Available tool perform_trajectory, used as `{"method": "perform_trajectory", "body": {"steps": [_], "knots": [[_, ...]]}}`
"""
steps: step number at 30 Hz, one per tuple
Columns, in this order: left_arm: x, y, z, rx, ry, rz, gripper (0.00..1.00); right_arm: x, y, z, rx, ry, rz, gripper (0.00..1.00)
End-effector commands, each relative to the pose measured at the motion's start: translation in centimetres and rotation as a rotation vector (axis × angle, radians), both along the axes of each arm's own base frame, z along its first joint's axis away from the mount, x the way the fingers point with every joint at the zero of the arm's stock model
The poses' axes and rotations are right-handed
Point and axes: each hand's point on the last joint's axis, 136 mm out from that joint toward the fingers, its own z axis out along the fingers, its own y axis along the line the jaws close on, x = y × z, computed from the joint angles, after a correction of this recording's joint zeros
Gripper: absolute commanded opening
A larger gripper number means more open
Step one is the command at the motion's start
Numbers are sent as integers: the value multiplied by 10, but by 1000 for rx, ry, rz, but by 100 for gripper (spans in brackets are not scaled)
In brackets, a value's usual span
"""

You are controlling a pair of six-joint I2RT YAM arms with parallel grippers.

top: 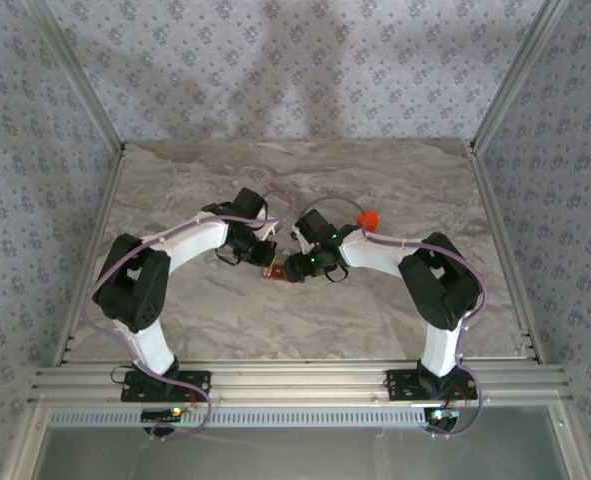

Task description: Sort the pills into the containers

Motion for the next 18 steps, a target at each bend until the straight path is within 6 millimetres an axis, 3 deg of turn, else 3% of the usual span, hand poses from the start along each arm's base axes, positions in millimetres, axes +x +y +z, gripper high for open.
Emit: {"method": "perform_trajectory", "body": {"steps": [1,18], "knots": [[-12,6,1,31,9,-3,0,-2,-10,-18,-50,42,-34,70],[-24,12,-13,97,28,-14,0,-2,-12,-21,-45,51,-41,69]]}}
